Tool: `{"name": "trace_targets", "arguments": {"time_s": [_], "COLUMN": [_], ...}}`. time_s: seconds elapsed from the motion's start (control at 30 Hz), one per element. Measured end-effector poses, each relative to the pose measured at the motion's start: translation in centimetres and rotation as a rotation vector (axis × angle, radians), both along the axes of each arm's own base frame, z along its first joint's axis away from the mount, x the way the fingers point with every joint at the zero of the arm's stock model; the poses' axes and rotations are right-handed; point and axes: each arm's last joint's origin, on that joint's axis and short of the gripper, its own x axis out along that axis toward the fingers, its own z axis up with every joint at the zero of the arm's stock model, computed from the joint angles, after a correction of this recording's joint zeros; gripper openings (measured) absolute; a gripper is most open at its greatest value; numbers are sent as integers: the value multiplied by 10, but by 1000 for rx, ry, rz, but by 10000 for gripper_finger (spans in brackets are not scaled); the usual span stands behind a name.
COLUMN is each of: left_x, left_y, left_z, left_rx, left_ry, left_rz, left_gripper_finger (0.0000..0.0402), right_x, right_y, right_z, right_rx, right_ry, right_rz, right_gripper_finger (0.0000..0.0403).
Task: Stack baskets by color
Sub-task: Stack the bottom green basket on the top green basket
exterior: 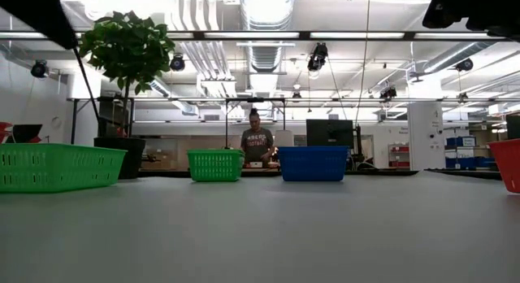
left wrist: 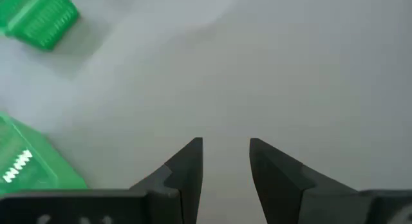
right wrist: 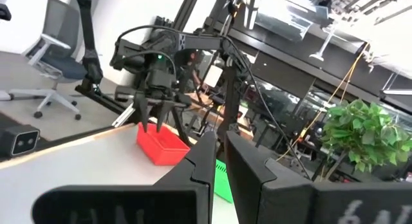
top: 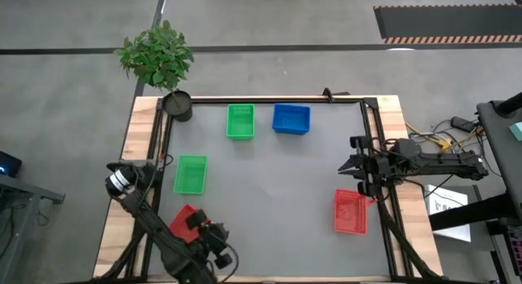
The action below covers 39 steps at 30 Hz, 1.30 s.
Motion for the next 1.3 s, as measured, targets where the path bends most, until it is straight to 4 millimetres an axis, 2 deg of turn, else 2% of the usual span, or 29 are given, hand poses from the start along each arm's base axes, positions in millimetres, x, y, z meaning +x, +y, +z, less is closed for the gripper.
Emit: {"name": "trace_targets", "arguments": {"time_s": [0.2,0.37,0.6,0.73,0.87,1.03,1.13,1.2,1.3], "left_x": [10,-1,-37,-52,-60,-63,-61,-59,-58], "left_y": [39,87,145,168,182,190,191,188,184], "left_z": [15,19,-6,-20,-31,-33,-26,-16,-4], "left_rx": [-10,-50,-142,-213,-284,-307,-390,-476,-505], "left_ry": [102,83,48,-20,-36,23,88,199,329], "left_rz": [43,251,504,591,631,611,578,434,89], "left_gripper_finger": [111,111,111,111,111,111,111,111,111], "right_x": [0,1,1,1,1,1,1,1,1], "right_y": [-1,-2,-2,-3,-4,-5,-6,-6,-6], "right_z": [-1,-1,-1,-1,0,0,4,5,5], "right_rx": [25,29,17,-1,-4,-40,-40,-43,-53], "right_ry": [9,10,4,0,-6,-15,-28,-32,-30], "right_rz": [-20,-55,-79,-92,-157,-189,-223,-226,-228], "right_gripper_finger": [27,27,27,27,27,27,27,27,27]}}
